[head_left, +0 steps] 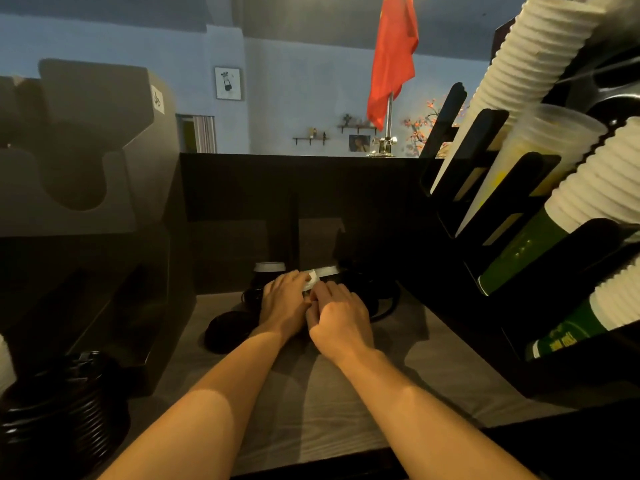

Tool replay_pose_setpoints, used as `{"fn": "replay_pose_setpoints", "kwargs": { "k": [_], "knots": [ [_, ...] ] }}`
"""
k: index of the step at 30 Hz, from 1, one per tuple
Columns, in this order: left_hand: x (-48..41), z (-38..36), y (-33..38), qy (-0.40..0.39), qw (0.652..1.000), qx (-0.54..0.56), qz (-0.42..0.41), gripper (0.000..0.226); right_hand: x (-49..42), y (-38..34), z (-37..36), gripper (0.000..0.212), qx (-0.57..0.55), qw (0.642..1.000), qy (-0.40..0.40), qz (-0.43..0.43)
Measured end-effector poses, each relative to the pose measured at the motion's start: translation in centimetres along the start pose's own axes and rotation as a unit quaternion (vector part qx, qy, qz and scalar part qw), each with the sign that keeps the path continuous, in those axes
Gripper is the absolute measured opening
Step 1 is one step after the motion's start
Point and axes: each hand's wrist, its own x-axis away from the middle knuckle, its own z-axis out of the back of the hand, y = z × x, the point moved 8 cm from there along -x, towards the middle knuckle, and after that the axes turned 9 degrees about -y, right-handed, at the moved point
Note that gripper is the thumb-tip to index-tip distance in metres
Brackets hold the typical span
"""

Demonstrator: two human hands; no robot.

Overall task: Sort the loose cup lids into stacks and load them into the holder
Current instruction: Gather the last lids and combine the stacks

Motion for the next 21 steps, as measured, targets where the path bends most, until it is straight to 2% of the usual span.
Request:
{"fn": "replay_pose_setpoints", "kwargs": {
  "k": [3, 8, 11, 16, 21],
  "knots": [
    [0.5, 0.5, -0.1, 0.013, 0.999, 0.037, 0.014, 0.041, 0.2, 0.1, 0.1, 0.025, -0.011, 1.0, -0.006, 0.0],
    [0.4, 0.8, -1.1, 0.038, 0.996, 0.051, 0.056, 0.059, 0.3, 0.5, 0.5, 0.019, -0.033, 0.999, -0.003, -0.016],
    [0.4, 0.7, -1.4, 0.032, 0.996, 0.032, 0.07, 0.059, 0.3, 0.6, 0.4, 0.015, -0.043, 0.999, -0.01, -0.02],
    [0.1, 1.0, -1.8, 0.044, 0.995, 0.04, 0.077, 0.046, 0.2, 0.6, 0.3, 0.013, -0.075, 0.997, -0.022, -0.01],
    [0.5, 1.1, -1.2, 0.054, 0.995, 0.083, 0.01, 0.029, 0.1, 0.7, 0.1, 0.01, -0.153, 0.988, -0.017, -0.01]
  ]
}}
